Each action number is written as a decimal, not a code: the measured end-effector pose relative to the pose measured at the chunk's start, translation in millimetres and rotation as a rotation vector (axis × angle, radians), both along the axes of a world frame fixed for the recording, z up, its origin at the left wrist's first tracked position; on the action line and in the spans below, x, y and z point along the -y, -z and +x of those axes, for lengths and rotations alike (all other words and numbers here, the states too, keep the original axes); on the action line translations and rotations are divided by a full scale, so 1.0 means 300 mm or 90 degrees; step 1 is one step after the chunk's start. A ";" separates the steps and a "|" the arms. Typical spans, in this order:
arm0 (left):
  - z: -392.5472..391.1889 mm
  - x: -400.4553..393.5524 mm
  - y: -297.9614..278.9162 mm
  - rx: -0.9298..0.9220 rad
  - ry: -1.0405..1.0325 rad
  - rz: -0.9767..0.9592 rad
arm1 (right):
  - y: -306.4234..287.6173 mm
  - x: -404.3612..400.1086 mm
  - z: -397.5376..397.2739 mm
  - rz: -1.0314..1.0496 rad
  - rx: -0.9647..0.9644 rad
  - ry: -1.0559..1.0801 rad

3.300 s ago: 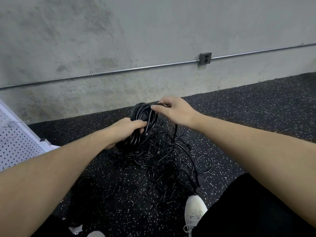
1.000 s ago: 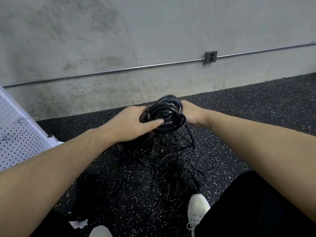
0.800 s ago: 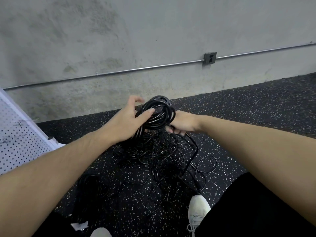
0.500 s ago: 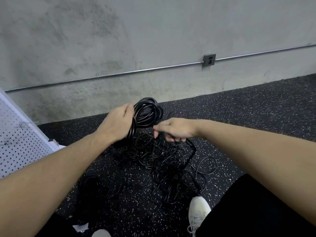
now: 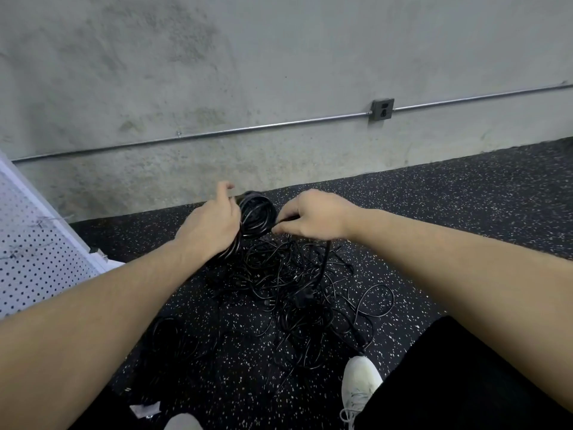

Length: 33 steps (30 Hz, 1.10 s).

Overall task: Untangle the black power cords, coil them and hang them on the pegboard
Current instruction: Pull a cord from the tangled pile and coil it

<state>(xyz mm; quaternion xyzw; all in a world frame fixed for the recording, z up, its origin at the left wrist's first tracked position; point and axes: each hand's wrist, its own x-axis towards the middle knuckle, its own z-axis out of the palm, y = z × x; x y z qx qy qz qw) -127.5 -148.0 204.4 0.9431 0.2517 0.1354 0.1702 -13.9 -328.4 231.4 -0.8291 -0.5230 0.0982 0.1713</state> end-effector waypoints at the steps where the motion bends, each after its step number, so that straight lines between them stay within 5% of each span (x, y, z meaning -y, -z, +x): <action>1: 0.005 -0.001 0.008 -0.029 0.016 0.025 | -0.004 -0.003 0.003 0.017 0.013 0.028; 6: -0.005 0.045 -0.020 -0.122 0.124 0.016 | -0.022 -0.010 0.046 0.160 -0.128 0.150; 12: -0.023 0.122 -0.050 -0.278 0.287 0.124 | -0.041 -0.014 0.019 0.152 -0.241 0.067; 21: -0.073 0.095 -0.067 -0.088 0.377 -0.069 | 0.015 0.010 0.090 0.252 -0.330 0.052; 27: -0.083 0.085 -0.046 0.056 0.417 -0.263 | 0.082 0.022 0.112 0.207 -0.542 0.120; 33: -0.098 0.089 -0.059 0.067 0.361 -0.240 | 0.107 0.004 0.085 0.159 -0.448 0.117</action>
